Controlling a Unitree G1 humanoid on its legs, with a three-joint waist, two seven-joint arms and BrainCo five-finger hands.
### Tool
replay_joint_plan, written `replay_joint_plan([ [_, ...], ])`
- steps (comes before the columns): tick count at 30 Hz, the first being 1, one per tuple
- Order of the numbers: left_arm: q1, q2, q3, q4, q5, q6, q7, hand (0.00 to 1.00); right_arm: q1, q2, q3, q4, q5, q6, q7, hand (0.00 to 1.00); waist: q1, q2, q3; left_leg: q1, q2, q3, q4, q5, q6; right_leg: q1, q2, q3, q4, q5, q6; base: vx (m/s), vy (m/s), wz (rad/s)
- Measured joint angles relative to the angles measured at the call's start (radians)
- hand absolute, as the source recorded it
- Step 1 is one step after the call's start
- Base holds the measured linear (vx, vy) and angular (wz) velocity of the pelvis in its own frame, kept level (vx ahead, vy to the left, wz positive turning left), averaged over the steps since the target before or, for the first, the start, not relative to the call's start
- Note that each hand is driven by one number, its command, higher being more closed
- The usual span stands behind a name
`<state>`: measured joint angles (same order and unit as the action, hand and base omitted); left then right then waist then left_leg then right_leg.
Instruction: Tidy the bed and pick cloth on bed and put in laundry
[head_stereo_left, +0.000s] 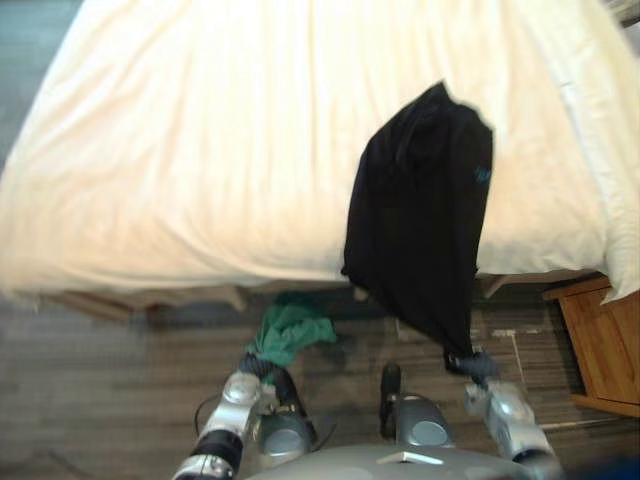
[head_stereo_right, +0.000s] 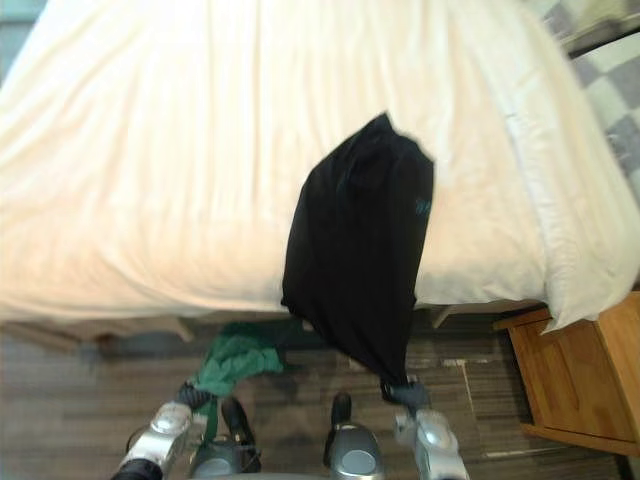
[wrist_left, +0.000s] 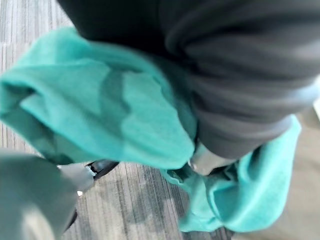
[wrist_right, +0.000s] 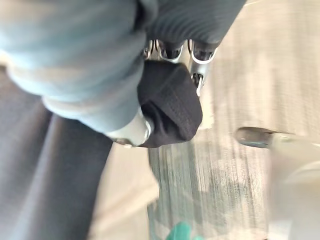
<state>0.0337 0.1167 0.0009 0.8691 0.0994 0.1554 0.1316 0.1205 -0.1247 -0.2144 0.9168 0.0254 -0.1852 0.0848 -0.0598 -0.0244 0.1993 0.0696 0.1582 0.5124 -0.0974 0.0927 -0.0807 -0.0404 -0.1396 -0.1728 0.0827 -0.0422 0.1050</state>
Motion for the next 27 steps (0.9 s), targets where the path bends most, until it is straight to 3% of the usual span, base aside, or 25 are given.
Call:
replay_joint_plan([
  [2,0.044,-0.005,0.008,0.039,0.001,-0.007,-0.003,1.0,0.051,0.009,-0.038,0.039,-0.065,-0.02,0.012,1.0,-0.006,0.011,-0.042,0.029,-0.003,0.015,0.0,-0.018,-0.014,0.025,-0.001,0.013,-0.017,-0.001,0.002,0.0,0.012,-0.22],
  [8,0.062,-0.013,0.074,0.098,0.009,-0.012,-0.023,1.0,0.103,0.041,-0.099,0.083,-0.127,-0.012,0.032,1.0,-0.008,0.026,-0.089,0.086,-0.008,0.03,-0.006,-0.039,-0.023,0.088,-0.002,0.028,-0.052,0.007,0.007,0.02,-0.001,-0.09],
  [14,0.082,-0.024,0.133,0.137,0.012,0.009,-0.056,1.0,0.109,0.047,-0.172,0.083,-0.127,0.082,0.027,1.0,-0.002,0.036,-0.117,0.127,-0.009,0.061,-0.006,-0.05,-0.025,0.127,0.005,0.06,-0.085,0.023,0.014,0.04,-0.01,-0.15],
  [17,0.112,-0.028,0.14,0.138,0.008,0.022,-0.089,1.0,0.106,0.048,-0.196,0.078,-0.123,0.191,0.019,1.0,0.002,0.039,-0.124,0.151,-0.009,0.082,-0.006,-0.061,-0.03,0.139,0.007,0.075,-0.089,0.024,0.014,0.04,-0.009,-0.2],
  [19,0.114,-0.03,0.161,0.156,-0.002,0.037,-0.106,1.0,0.1,0.052,-0.227,0.078,-0.132,0.339,0.02,1.0,0.003,0.041,-0.125,0.159,-0.01,0.082,-0.006,-0.065,-0.033,0.153,0.007,0.074,-0.101,0.024,0.014,0.01,-0.009,-0.04],
  [22,0.112,-0.031,0.178,0.174,-0.002,0.039,-0.126,1.0,0.102,0.072,-0.293,0.081,-0.159,0.475,0.022,1.0,0.014,0.044,-0.126,0.159,-0.011,0.08,-0.006,-0.068,-0.033,0.156,0.006,0.07,-0.106,0.024,0.014,0.01,-0.032,0.03],
  [27,0.114,-0.038,0.208,0.173,0.0,0.056,-0.144,1.0,0.109,0.079,-0.292,0.072,-0.16,0.53,0.032,1.0,0.021,0.048,-0.129,0.159,-0.014,0.077,-0.006,-0.068,-0.032,0.157,0.002,0.064,-0.105,0.022,0.013,-0.02,-0.028,0.01],
])
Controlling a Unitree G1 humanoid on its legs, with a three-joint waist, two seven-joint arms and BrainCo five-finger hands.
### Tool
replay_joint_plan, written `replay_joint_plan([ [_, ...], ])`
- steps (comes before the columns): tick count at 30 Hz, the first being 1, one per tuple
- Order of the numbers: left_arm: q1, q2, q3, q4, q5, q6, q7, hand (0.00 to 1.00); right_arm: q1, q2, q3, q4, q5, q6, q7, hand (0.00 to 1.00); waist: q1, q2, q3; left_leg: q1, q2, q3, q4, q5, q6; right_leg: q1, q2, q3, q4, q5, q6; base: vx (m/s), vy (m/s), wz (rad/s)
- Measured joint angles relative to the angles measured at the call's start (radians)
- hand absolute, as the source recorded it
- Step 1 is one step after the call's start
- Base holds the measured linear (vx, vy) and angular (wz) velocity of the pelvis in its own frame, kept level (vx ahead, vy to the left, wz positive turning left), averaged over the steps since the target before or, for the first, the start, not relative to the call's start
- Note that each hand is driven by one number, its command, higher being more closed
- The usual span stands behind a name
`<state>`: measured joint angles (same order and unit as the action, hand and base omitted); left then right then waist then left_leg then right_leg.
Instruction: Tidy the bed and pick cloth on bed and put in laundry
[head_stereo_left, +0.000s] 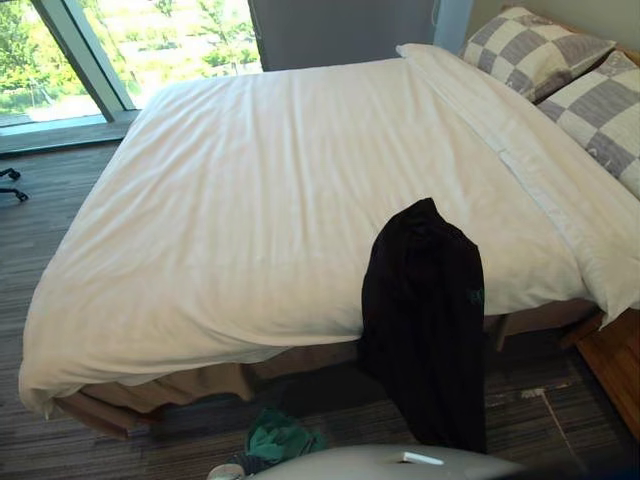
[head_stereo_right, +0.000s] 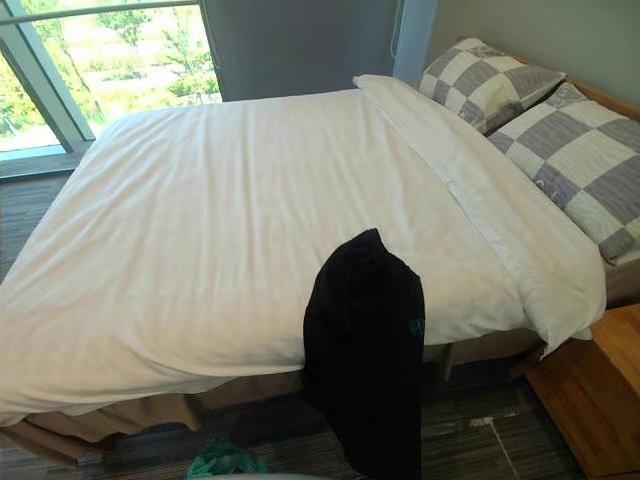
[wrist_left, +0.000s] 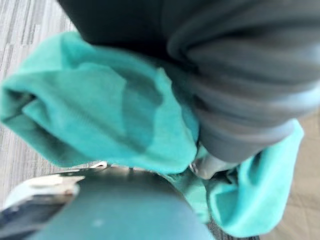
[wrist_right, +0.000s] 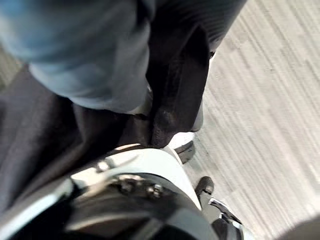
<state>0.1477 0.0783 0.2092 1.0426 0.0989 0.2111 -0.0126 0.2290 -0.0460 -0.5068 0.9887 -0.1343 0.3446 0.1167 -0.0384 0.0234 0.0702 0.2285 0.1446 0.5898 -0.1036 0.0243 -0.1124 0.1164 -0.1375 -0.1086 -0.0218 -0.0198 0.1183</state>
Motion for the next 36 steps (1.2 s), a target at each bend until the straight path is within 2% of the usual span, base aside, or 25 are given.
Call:
replay_joint_plan([
  [1,0.0,0.0,0.002,0.0,0.0,0.001,-0.005,1.0,0.0,0.0,0.0,-0.003,0.0,-0.001,0.002,1.0,0.0,0.0,0.0,0.0,-0.001,0.0,0.0,0.0,0.0,0.0,-0.001,0.0,0.0,0.0,0.0,-0.05,-0.034,0.0],
  [3,0.003,-0.002,0.008,0.0,-0.001,0.006,-0.011,1.0,0.001,0.0,0.0,-0.009,-0.024,-0.046,0.008,1.0,0.002,-0.001,-0.001,0.001,-0.004,-0.002,0.0,-0.001,0.001,0.0,-0.004,0.0,0.002,0.0,0.001,-0.04,-0.027,0.01],
  [5,0.006,-0.003,0.008,0.0,-0.003,0.01,-0.01,1.0,0.0,0.0,0.006,-0.008,-0.049,-0.12,0.008,1.0,0.001,0.0,-0.002,0.0,-0.008,-0.013,0.0,-0.001,0.003,0.004,-0.009,-0.011,0.003,-0.001,0.001,-0.04,-0.023,0.11],
  [8,0.009,0.002,0.006,0.0,-0.024,0.018,-0.006,1.0,0.003,0.0,0.029,-0.007,-0.067,-0.198,0.008,1.0,-0.001,-0.004,-0.004,-0.008,-0.019,-0.066,0.0,-0.001,0.011,0.019,-0.026,-0.057,0.017,-0.026,0.006,-0.03,-0.035,0.49],
  [11,0.011,0.013,-0.021,-0.001,-0.056,0.018,0.021,1.0,0.0,-0.002,0.075,0.013,-0.102,-0.282,0.01,1.0,-0.004,-0.016,-0.018,-0.065,-0.054,-0.189,-0.001,-0.008,0.035,-0.023,-0.062,-0.088,0.154,-0.14,0.019,-0.03,-0.041,1.16],
  [12,0.009,0.027,-0.047,-0.001,-0.071,0.018,0.033,1.0,0.001,0.005,0.102,0.014,-0.128,-0.32,0.008,1.0,-0.015,-0.023,-0.022,-0.093,-0.075,-0.264,-0.001,0.0,0.049,-0.042,-0.039,-0.003,0.218,-0.217,0.002,0.05,-0.105,1.82],
  [13,0.009,0.04,-0.068,0.001,-0.083,0.018,0.048,1.0,0.001,0.007,0.135,0.024,-0.142,-0.354,0.006,1.0,-0.028,-0.045,-0.026,-0.113,-0.102,-0.343,-0.001,0.011,0.062,-0.035,-0.03,0.034,0.25,-0.262,-0.014,0.09,-0.113,1.84],
  [14,0.01,0.042,-0.078,0.001,-0.089,0.017,0.056,1.0,0.0,0.006,0.149,0.032,-0.149,-0.368,0.006,1.0,-0.023,-0.047,-0.028,-0.116,-0.111,-0.368,-0.001,0.024,0.073,-0.033,-0.033,0.034,0.261,-0.27,-0.017,0.12,-0.071,1.52],
  [15,0.015,0.044,-0.093,0.0,-0.093,0.014,0.065,1.0,-0.013,-0.009,0.181,0.042,-0.17,-0.395,0.004,1.0,0.003,-0.05,-0.027,-0.125,-0.126,-0.403,0.0,0.035,0.074,-0.023,-0.041,0.03,0.269,-0.274,-0.019,0.13,-0.038,1.16],
  [17,0.032,0.048,-0.093,-0.003,-0.137,0.003,0.079,1.0,-0.053,-0.015,0.229,0.05,-0.193,-0.429,0.003,1.0,0.016,-0.056,-0.022,-0.146,-0.134,-0.46,0.005,0.052,0.081,0.001,-0.043,0.001,0.27,-0.268,-0.028,0.09,-0.034,1.18],
  [19,0.049,0.053,-0.091,-0.046,-0.234,-0.024,0.102,1.0,-0.116,-0.025,0.307,0.047,-0.234,-0.461,0.028,1.0,0.043,-0.064,-0.008,-0.184,-0.137,-0.503,0.001,0.075,0.083,-0.001,-0.04,-0.036,0.266,-0.266,-0.032,0.01,-0.043,0.92],
  [21,0.052,0.054,-0.091,-0.049,-0.331,-0.072,0.103,1.0,-0.182,-0.021,0.352,0.041,-0.243,-0.462,0.039,1.0,0.06,-0.062,0.016,-0.225,-0.147,-0.535,-0.001,0.106,0.094,0.005,-0.044,-0.112,0.259,-0.267,-0.031,-0.06,-0.058,1.14],
  [22,0.052,0.052,-0.092,-0.053,-0.381,-0.101,0.098,1.0,-0.203,-0.011,0.361,0.039,-0.243,-0.458,0.039,1.0,0.041,-0.054,0.029,-0.266,-0.166,-0.527,-0.001,0.118,0.139,0.026,-0.057,-0.204,0.248,-0.267,-0.03,-0.09,-0.026,1.76],
  [23,0.052,0.047,-0.091,-0.061,-0.396,-0.115,0.094,1.0,-0.205,-0.008,0.36,0.034,-0.243,-0.455,0.038,1.0,0.03,-0.049,0.037,-0.275,-0.168,-0.485,-0.001,0.087,0.189,0.045,-0.06,-0.258,0.235,-0.265,-0.028,-0.06,0.045,2.25],
  [25,0.046,0.045,-0.082,-0.09,-0.448,-0.174,0.056,1.0,-0.203,0.007,0.349,0.041,-0.231,-0.421,0.037,1.0,0.024,-0.074,0.048,-0.279,-0.168,-0.202,0.024,-0.023,0.295,0.128,-0.1,-0.457,0.194,-0.243,-0.015,0.01,0.1,2.55],
  [26,0.044,0.04,-0.083,-0.092,-0.462,-0.186,0.042,1.0,-0.202,-0.005,0.347,0.042,-0.228,-0.416,0.037,1.0,0.022,-0.066,0.052,-0.282,-0.162,-0.147,0.049,-0.021,0.304,0.143,-0.109,-0.499,0.217,-0.243,-0.016,0.06,0.095,2.49],
  [27,0.04,0.025,-0.088,-0.098,-0.483,-0.2,0.021,1.0,-0.201,-0.028,0.337,0.049,-0.22,-0.412,0.036,1.0,0.024,-0.037,0.056,-0.286,-0.149,-0.117,0.076,0.012,0.319,0.159,-0.114,-0.547,0.278,-0.249,-0.025,0.05,0.075,2.22],
  [28,0.041,0.002,-0.094,-0.114,-0.488,-0.207,0.005,1.0,-0.198,-0.055,0.319,0.054,-0.21,-0.41,0.034,1.0,0.018,0.01,0.062,-0.288,-0.122,-0.133,0.092,0.082,0.306,0.154,-0.118,-0.576,0.374,-0.288,-0.026,0.02,0.041,2.56],
  [29,0.024,-0.022,-0.087,-0.122,-0.513,-0.217,-0.01,1.0,-0.206,-0.078,0.305,0.073,-0.197,-0.409,0.03,1.0,0.019,0.011,0.072,-0.29,-0.151,-0.213,0.081,0.093,0.253,0.145,-0.101,-0.569,0.304,-0.324,-0.034,-0.01,0.066,2.72],
  [30,0.006,-0.021,-0.074,-0.115,-0.527,-0.218,-0.024,1.0,-0.21,-0.07,0.298,0.08,-0.172,-0.41,0.026,1.0,0.009,-0.012,0.079,-0.31,-0.181,-0.213,0.106,0.065,0.243,0.162,-0.112,-0.604,0.241,-0.287,-0.015,0.0,0.06,2.26],
  [31,-0.001,-0.02,-0.072,-0.113,-0.527,-0.216,-0.03,1.0,-0.212,-0.069,0.285,0.092,-0.161,-0.41,0.026,1.0,0.012,-0.021,0.076,-0.323,-0.179,-0.184,0.137,0.042,0.232,0.173,-0.13,-0.661,0.243,-0.281,-0.01,0.07,0.083,1.68],
  [32,-0.009,-0.019,-0.071,-0.114,-0.541,-0.218,-0.039,1.0,-0.22,-0.068,0.269,0.114,-0.147,-0.405,0.026,1.0,0.033,-0.031,0.077,-0.333,-0.168,-0.15,0.202,0.011,0.235,0.178,-0.166,-0.713,0.27,-0.275,0.0,0.16,0.062,0.94],
  [33,-0.011,-0.02,-0.071,-0.113,-0.541,-0.218,-0.048,1.0,-0.223,-0.067,0.258,0.117,-0.14,-0.404,0.026,1.0,0.031,-0.032,0.078,-0.334,-0.169,-0.141,0.22,-0.01,0.224,0.188,-0.181,-0.737,0.29,-0.271,0.008,0.23,0.135,1.1],
  [34,-0.01,-0.022,-0.072,-0.1,-0.537,-0.214,-0.066,1.0,-0.221,-0.062,0.226,0.13,-0.12,-0.4,0.029,1.0,0.032,-0.034,0.082,-0.32,-0.209,-0.172,0.203,-0.016,0.243,0.211,-0.202,-0.771,0.321,-0.244,0.029,0.18,0.112,0.92],
  [36,-0.018,-0.014,-0.072,-0.083,-0.531,-0.213,-0.079,1.0,-0.217,-0.029,0.194,0.131,-0.107,-0.394,0.03,1.0,0.036,-0.03,0.081,-0.289,-0.234,-0.216,0.155,-0.003,0.256,0.228,-0.21,-0.789,0.341,-0.2,0.043,0.14,0.108,0.76],
])
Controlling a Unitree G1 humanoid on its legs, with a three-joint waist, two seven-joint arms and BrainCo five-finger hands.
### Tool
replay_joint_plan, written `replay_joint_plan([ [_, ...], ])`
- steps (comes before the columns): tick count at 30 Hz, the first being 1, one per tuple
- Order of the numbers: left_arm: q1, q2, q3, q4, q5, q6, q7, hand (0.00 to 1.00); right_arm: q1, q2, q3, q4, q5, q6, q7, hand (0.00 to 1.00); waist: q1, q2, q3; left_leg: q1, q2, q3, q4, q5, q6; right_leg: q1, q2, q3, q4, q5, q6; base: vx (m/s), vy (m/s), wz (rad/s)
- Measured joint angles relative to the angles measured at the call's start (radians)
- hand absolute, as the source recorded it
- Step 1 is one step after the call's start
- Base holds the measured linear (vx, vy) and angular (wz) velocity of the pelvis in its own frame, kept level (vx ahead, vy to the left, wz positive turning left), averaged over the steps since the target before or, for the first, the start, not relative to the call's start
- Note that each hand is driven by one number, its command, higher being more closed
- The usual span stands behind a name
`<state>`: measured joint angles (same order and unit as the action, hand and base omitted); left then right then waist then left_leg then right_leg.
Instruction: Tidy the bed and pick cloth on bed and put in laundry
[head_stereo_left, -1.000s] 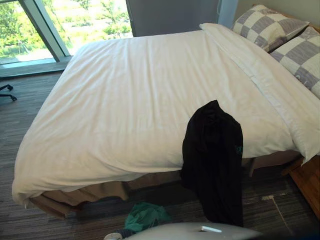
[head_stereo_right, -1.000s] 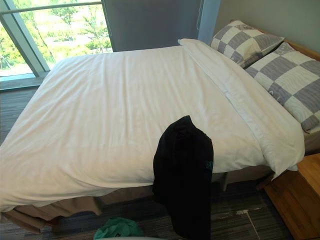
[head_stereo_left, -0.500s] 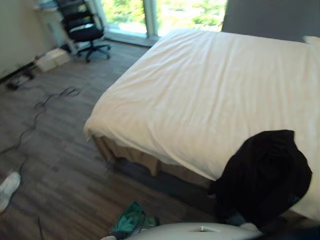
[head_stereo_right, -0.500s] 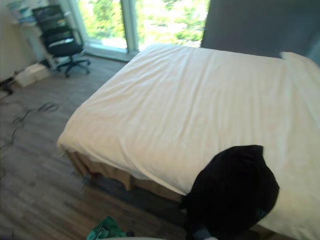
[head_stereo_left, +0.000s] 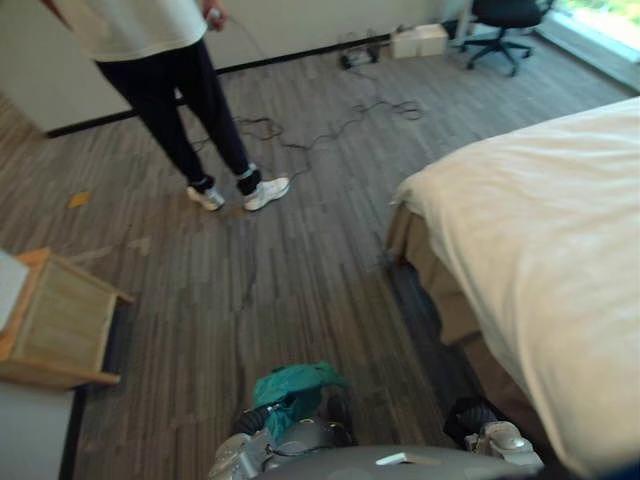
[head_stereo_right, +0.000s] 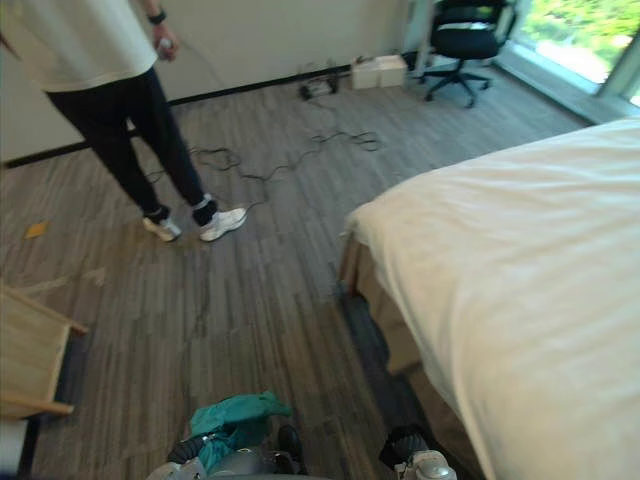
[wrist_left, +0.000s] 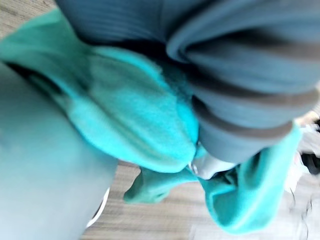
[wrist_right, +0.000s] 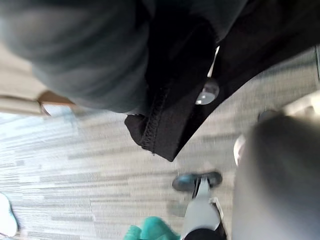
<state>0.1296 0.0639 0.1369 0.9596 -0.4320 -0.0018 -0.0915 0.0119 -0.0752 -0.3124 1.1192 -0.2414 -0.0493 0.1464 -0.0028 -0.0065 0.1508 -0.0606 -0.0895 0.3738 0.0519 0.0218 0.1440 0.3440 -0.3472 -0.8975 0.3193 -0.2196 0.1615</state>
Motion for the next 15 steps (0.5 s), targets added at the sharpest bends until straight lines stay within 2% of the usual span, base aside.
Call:
replay_joint_plan([
  [2,-0.009,0.011,-0.001,0.007,0.029,0.009,-0.02,1.0,0.005,0.025,-0.029,-0.008,0.024,0.002,0.002,1.0,0.004,-0.01,0.004,0.034,-0.018,-0.051,-0.052,0.015,0.006,0.015,0.002,0.001,0.004,0.017,0.007,0.16,0.059,0.68],
  [4,-0.027,0.024,-0.012,0.033,0.031,0.014,-0.036,1.0,0.02,0.028,-0.041,-0.014,0.047,0.003,0.0,1.0,0.02,-0.011,0.003,0.082,-0.041,-0.119,-0.101,0.032,0.015,0.027,0.008,-0.014,0.022,0.064,-0.029,0.15,0.0,0.87],
  [5,-0.029,0.026,-0.021,0.043,0.034,0.011,-0.049,1.0,0.028,0.027,-0.044,-0.014,0.067,0.003,0.0,1.0,0.023,-0.008,0.001,0.098,-0.05,-0.147,-0.118,0.039,0.019,0.041,0.009,-0.018,0.041,0.087,-0.029,0.19,-0.013,0.99],
  [8,-0.031,0.029,-0.027,0.046,0.094,0.013,-0.08,1.0,0.049,0.025,-0.073,-0.014,0.139,0.002,-0.002,1.0,0.027,0.012,-0.005,0.124,-0.051,-0.227,-0.138,0.041,0.021,0.025,-0.015,-0.002,0.18,0.158,-0.142,0.14,-0.008,0.84],
  [9,-0.032,0.039,-0.053,0.049,0.12,0.018,-0.086,1.0,0.051,0.02,-0.075,-0.018,0.179,0.001,-0.001,1.0,0.022,0.021,-0.005,0.128,-0.046,-0.264,-0.143,0.04,0.021,-0.021,-0.021,0.075,0.256,0.12,-0.177,0.16,0.0,0.89],
  [10,-0.04,0.051,-0.069,0.051,0.151,0.023,-0.087,1.0,0.05,0.019,-0.074,-0.025,0.216,0.0,0.001,1.0,0.021,0.026,0.0,0.128,-0.042,-0.307,-0.143,0.034,0.014,-0.069,0.021,0.182,0.25,0.038,-0.123,0.12,0.0,0.94],
  [11,-0.047,0.058,-0.075,0.058,0.161,0.027,-0.088,1.0,0.051,0.018,-0.074,-0.026,0.24,-0.001,0.004,1.0,0.019,0.028,0.004,0.128,-0.04,-0.33,-0.143,0.035,0.013,-0.094,0.048,0.234,0.235,0.005,-0.103,0.12,-0.012,0.96],
  [13,-0.071,0.066,-0.083,0.086,0.194,0.038,-0.1,1.0,0.062,0.013,-0.073,-0.025,0.316,-0.02,0.009,1.0,0.017,0.033,0.008,0.139,-0.029,-0.39,-0.142,0.037,0.007,-0.171,0.145,0.392,0.141,-0.073,-0.083,0.08,-0.018,0.83],
  [15,-0.072,0.068,-0.084,0.086,0.211,0.038,-0.1,1.0,0.069,0.012,-0.068,-0.023,0.349,-0.04,0.023,1.0,0.014,0.03,0.01,0.156,-0.028,-0.42,-0.133,0.031,-0.004,-0.205,0.191,0.478,0.081,-0.081,-0.089,0.06,-0.037,0.62],
])
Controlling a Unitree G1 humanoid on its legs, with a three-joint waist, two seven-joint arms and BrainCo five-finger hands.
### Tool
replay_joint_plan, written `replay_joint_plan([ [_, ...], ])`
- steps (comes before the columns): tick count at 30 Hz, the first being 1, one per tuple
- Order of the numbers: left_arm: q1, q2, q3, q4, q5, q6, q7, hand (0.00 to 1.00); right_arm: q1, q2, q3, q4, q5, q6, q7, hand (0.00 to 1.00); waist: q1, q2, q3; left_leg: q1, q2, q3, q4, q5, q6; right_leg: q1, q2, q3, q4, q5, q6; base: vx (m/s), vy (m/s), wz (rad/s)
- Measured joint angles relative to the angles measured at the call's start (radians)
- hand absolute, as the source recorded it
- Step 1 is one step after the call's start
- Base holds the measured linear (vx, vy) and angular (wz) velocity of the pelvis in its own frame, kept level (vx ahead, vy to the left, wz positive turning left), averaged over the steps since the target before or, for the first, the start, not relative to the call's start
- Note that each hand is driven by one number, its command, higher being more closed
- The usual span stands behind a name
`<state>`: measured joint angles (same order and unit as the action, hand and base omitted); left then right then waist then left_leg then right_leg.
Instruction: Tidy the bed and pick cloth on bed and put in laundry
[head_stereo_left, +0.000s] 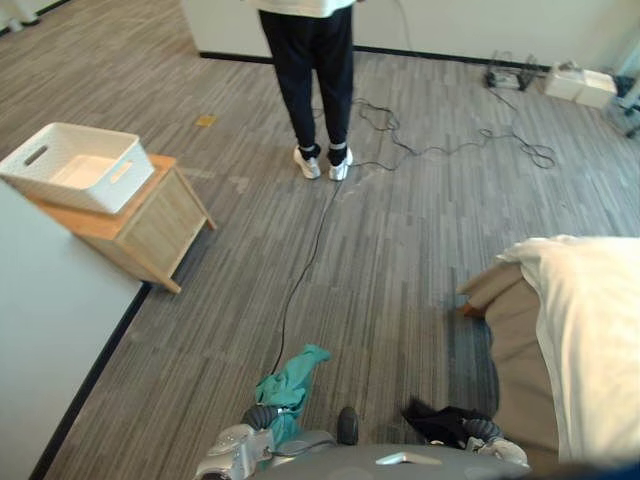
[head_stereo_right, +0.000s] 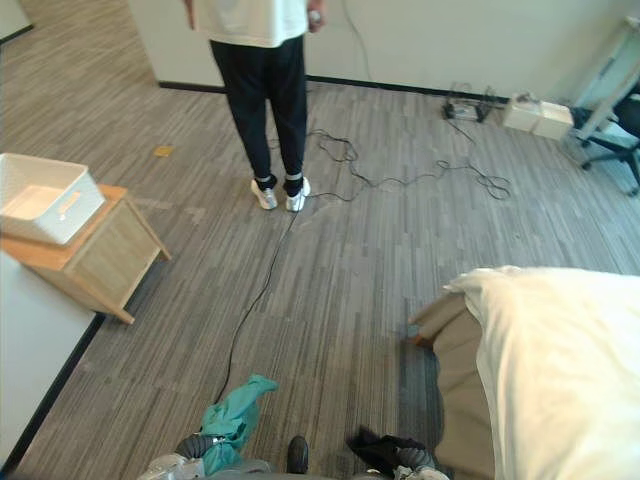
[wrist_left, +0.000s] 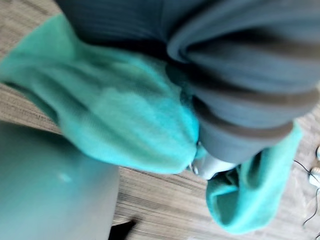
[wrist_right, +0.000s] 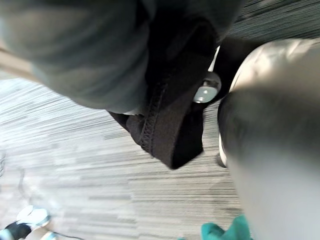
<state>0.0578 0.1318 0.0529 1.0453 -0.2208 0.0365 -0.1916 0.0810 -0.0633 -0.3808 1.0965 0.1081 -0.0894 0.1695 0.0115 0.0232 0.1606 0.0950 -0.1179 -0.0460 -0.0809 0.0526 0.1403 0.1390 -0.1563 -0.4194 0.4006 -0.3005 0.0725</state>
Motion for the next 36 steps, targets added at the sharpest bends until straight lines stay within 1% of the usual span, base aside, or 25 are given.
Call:
replay_joint_plan([
  [1,0.001,0.001,-0.001,0.0,0.001,0.0,0.0,1.0,0.003,0.0,0.0,0.0,0.011,-0.005,0.009,1.0,0.0,0.0,0.0,0.011,0.0,-0.007,0.003,-0.004,-0.007,-0.004,0.008,0.02,-0.02,0.0,-0.002,0.08,-0.052,0.51],
  [2,0.003,0.002,-0.001,0.0,0.002,0.001,0.001,1.0,0.007,0.002,0.0,0.0,0.027,-0.008,0.026,1.0,-0.001,-0.002,0.0,0.022,-0.001,-0.016,0.015,-0.014,-0.023,-0.008,0.016,0.051,-0.063,0.008,-0.011,0.09,-0.055,0.26],
  [3,0.003,0.001,-0.001,-0.001,-0.001,0.005,0.002,1.0,0.006,0.006,0.001,0.001,0.029,-0.008,0.035,1.0,0.002,-0.008,-0.003,0.028,-0.003,-0.016,0.021,-0.021,-0.034,-0.008,0.014,0.053,-0.103,0.036,-0.017,0.08,-0.044,0.16],
  [4,0.006,-0.063,0.085,-0.002,-0.035,0.0,-0.008,1.0,0.0,0.053,-0.005,-0.029,-0.015,0.003,0.064,1.0,-0.002,-0.036,-0.001,0.079,0.008,0.09,-0.023,-0.039,-0.067,0.07,0.037,0.09,-0.296,0.113,-0.012,0.04,-0.022,0.02],
  [10,0.007,-0.063,0.086,-0.002,-0.045,0.0,-0.008,1.0,0.0,0.053,-0.006,-0.029,-0.013,0.002,0.064,1.0,-0.007,-0.036,-0.001,0.08,0.01,0.097,-0.023,-0.04,-0.068,0.07,0.041,0.102,-0.298,0.113,-0.013,0.0,0.0,-0.02],
  [12,0.008,-0.062,0.087,-0.001,-0.057,-0.001,-0.007,1.0,0.0,0.053,-0.006,-0.027,0.002,-0.004,0.064,1.0,-0.012,-0.036,-0.001,0.081,0.012,0.106,-0.023,-0.041,-0.07,0.07,0.043,0.105,-0.3,0.115,-0.014,0.0,-0.004,-0.11],
  [14,0.014,-0.06,0.086,0.001,-0.086,-0.01,-0.007,1.0,0.0,0.052,-0.004,-0.018,0.041,-0.018,0.066,1.0,-0.018,-0.036,-0.001,0.081,0.015,0.115,-0.024,-0.042,-0.072,0.076,0.048,0.107,-0.309,0.12,-0.016,-0.02,-0.025,-0.1],
  [15,0.021,-0.061,0.085,0.001,-0.093,-0.031,-0.007,1.0,0.002,0.052,0.0,-0.017,0.07,-0.027,0.068,1.0,-0.021,-0.035,-0.001,0.082,0.017,0.119,-0.024,-0.044,-0.074,0.08,0.05,0.107,-0.317,0.124,-0.017,-0.02,-0.04,-0.08],
  [16,0.023,-0.063,0.078,0.001,-0.1,-0.072,-0.008,1.0,0.001,0.052,0.01,-0.017,0.106,-0.043,0.076,1.0,-0.024,-0.034,-0.002,0.081,0.018,0.122,-0.025,-0.044,-0.075,0.08,0.051,0.108,-0.322,0.126,-0.019,-0.02,-0.044,-0.06],
  [17,0.025,-0.062,0.063,0.0,-0.112,-0.097,-0.008,1.0,0.003,0.051,0.017,-0.016,0.123,-0.05,0.081,1.0,-0.025,-0.033,-0.002,0.08,0.019,0.123,-0.025,-0.044,-0.075,0.08,0.051,0.108,-0.323,0.126,-0.019,-0.01,-0.034,-0.05],
  [18,0.036,-0.059,0.035,-0.005,-0.133,-0.151,-0.009,1.0,0.004,0.046,0.042,-0.017,0.161,-0.063,0.089,1.0,-0.026,-0.032,-0.002,0.08,0.021,0.124,-0.025,-0.044,-0.075,0.08,0.05,0.108,-0.325,0.127,-0.02,-0.01,-0.032,0.0],
  [19,0.045,-0.05,-0.001,-0.021,-0.168,-0.195,-0.009,1.0,0.001,0.04,0.064,-0.02,0.192,-0.082,0.096,1.0,-0.024,-0.031,-0.002,0.079,0.021,0.123,-0.025,-0.044,-0.074,0.08,0.051,0.105,-0.325,0.127,-0.021,0.0,0.0,0.0],
  [20,0.049,-0.048,-0.018,-0.039,-0.188,-0.214,-0.008,1.0,-0.001,0.038,0.077,-0.023,0.206,-0.096,0.098,1.0,-0.024,-0.031,-0.002,0.078,0.022,0.121,-0.025,-0.044,-0.074,0.08,0.05,0.103,-0.325,0.127,-0.021,-0.01,-0.036,0.08],
  [21,0.056,-0.052,-0.05,-0.083,-0.23,-0.251,-0.008,1.0,-0.006,0.035,0.09,-0.044,0.231,-0.12,0.101,1.0,-0.022,-0.03,-0.003,0.076,0.021,0.117,-0.025,-0.043,-0.074,0.08,0.05,0.098,-0.326,0.127,-0.021,-0.01,-0.04,0.12],
  [22,0.06,-0.059,-0.07,-0.123,-0.252,-0.273,-0.009,1.0,-0.011,0.031,0.1,-0.072,0.247,-0.139,0.101,1.0,-0.022,-0.027,-0.004,0.072,0.02,0.112,-0.025,-0.041,-0.074,0.08,0.049,0.089,-0.328,0.127,-0.021,-0.01,-0.037,0.15],
  [23,0.063,-0.062,-0.083,-0.136,-0.266,-0.285,-0.01,1.0,-0.015,0.029,0.109,-0.085,0.257,-0.146,0.101,1.0,-0.022,-0.025,-0.006,0.069,0.019,0.107,-0.025,-0.04,-0.073,0.08,0.048,0.084,-0.329,0.127,-0.021,0.0,-0.029,0.18],
  [25,0.064,-0.078,-0.101,-0.164,-0.284,-0.315,-0.019,1.0,-0.04,0.023,0.117,-0.103,0.278,-0.177,0.094,1.0,-0.024,-0.019,-0.013,0.063,0.016,0.095,-0.025,-0.037,-0.073,0.079,0.046,0.071,-0.332,0.127,-0.021,0.01,-0.022,0.17],
  [28,0.065,-0.078,-0.135,-0.186,-0.305,-0.348,-0.021,1.0,-0.05,0.024,0.12,-0.118,0.297,-0.199,0.075,1.0,-0.022,-0.018,-0.013,0.064,0.015,0.094,-0.024,-0.036,-0.075,0.08,0.046,0.069,-0.332,0.127,-0.021,0.02,-0.027,0.07],
  [29,0.083,-0.076,-0.149,-0.216,-0.305,-0.379,-0.02,1.0,-0.05,0.025,0.127,-0.131,0.305,-0.216,0.058,1.0,-0.023,-0.017,-0.013,0.063,0.015,0.094,-0.024,-0.035,-0.075,0.079,0.045,0.06,-0.332,0.127,-0.02,0.02,-0.024,0.1],
  [31,0.102,-0.07,-0.169,-0.252,-0.305,-0.392,-0.02,1.0,-0.048,0.025,0.131,-0.149,0.312,-0.224,0.045,1.0,-0.023,-0.018,-0.013,0.063,0.014,0.095,-0.024,-0.036,-0.076,0.078,0.042,0.056,-0.327,0.123,-0.018,0.0,-0.028,0.09],
  [33,0.123,-0.068,-0.177,-0.322,-0.306,-0.393,-0.02,1.0,-0.043,0.026,0.139,-0.199,0.314,-0.224,0.019,1.0,-0.021,-0.023,-0.009,0.062,0.006,0.111,-0.024,-0.062,-0.095,0.051,0.012,0.05,-0.248,0.081,-0.001,-0.01,-0.012,0.03],
  [34,0.132,-0.068,-0.178,-0.358,-0.305,-0.393,-0.02,1.0,-0.04,0.024,0.139,-0.231,0.314,-0.224,0.007,1.0,-0.021,-0.029,-0.005,0.064,0.006,0.154,-0.024,-0.084,-0.077,0.013,-0.014,0.05,-0.158,0.051,0.019,0.01,0.053,-0.12],
  [35,0.133,-0.069,-0.178,-0.382,-0.303,-0.393,-0.02,1.0,-0.039,0.022,0.14,-0.259,0.314,-0.224,-0.007,1.0,-0.018,-0.012,-0.007,0.067,0.015,0.185,-0.023,-0.092,-0.068,-0.06,-0.041,0.049,-0.008,0.048,0.025,0.02,0.075,-0.17],
  [36,0.139,-0.063,-0.177,-0.403,-0.302,-0.394,-0.02,1.0,-0.039,0.02,0.141,-0.272,0.314,-0.223,-0.012,1.0,-0.017,-0.008,-0.005,0.071,0.018,0.196,-0.022,-0.094,-0.066,-0.098,-0.058,0.05,0.072,0.051,0.028,0.07,0.088,-0.32],
])
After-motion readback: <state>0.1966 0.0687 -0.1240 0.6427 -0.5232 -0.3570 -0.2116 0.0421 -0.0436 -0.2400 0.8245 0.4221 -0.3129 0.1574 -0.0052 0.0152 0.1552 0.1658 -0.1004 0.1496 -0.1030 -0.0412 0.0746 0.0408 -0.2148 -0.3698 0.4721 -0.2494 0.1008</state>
